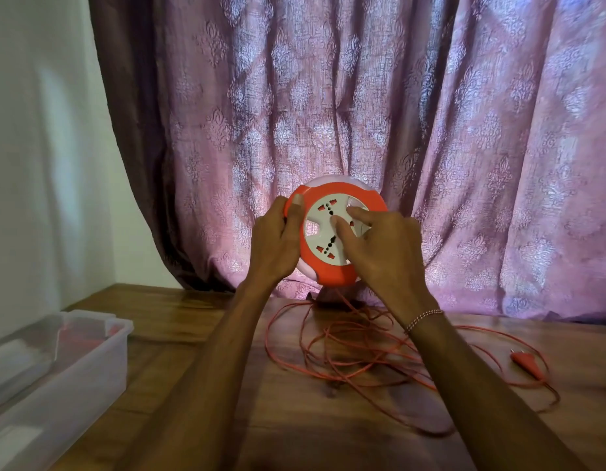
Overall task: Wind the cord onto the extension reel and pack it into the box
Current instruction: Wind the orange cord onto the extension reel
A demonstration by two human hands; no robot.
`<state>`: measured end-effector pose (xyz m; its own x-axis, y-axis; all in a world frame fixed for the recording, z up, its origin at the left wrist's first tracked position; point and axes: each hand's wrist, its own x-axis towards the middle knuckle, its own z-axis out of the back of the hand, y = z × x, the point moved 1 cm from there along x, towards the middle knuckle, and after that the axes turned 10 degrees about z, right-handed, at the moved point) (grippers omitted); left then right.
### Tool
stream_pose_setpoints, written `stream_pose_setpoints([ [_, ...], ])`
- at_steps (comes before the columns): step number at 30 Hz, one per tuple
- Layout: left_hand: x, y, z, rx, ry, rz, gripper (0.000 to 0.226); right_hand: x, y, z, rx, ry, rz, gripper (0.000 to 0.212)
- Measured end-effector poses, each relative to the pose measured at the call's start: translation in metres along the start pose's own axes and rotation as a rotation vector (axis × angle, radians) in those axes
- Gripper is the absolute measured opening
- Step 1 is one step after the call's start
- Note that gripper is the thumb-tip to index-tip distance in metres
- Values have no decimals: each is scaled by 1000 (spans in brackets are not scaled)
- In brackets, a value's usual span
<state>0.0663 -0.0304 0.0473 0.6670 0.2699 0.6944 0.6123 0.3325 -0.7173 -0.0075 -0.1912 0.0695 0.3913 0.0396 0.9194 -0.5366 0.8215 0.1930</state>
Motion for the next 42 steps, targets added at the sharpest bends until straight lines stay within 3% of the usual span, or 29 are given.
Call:
stream_pose_setpoints([
  [4,0,1,0,-1,3,5,46,1,4,14,-210,32,154,32],
  [6,0,0,1,-24,11,18,47,5,1,19,-170,137,263,26],
  [9,1,-2,3,-32,14,21,59,8,1,21,-145,439,305,44],
  [11,1,-2,5,-29,13,18,63,7,5,18,-231,499,297,52],
  [19,-2,-8,6,-18,-10,-9,55,-3,9,11,-304,279,304,52],
  [25,-1,-11,5,4,-34,-43,46,-4,13,6,-275,24,128,60],
  [28,-1,-10,6,-12,-12,-25,49,-2,14,7,-222,81,140,57],
  [33,0,-8,7,-43,-7,4,47,5,8,22,-238,120,315,28],
  [36,1,-10,8,-36,-11,-7,49,8,4,22,-168,325,399,41],
  [38,1,-10,8,-30,-9,-17,48,7,6,16,-270,457,411,54],
  [42,1,-10,6,-3,-8,-63,43,1,10,9,-395,459,397,65],
])
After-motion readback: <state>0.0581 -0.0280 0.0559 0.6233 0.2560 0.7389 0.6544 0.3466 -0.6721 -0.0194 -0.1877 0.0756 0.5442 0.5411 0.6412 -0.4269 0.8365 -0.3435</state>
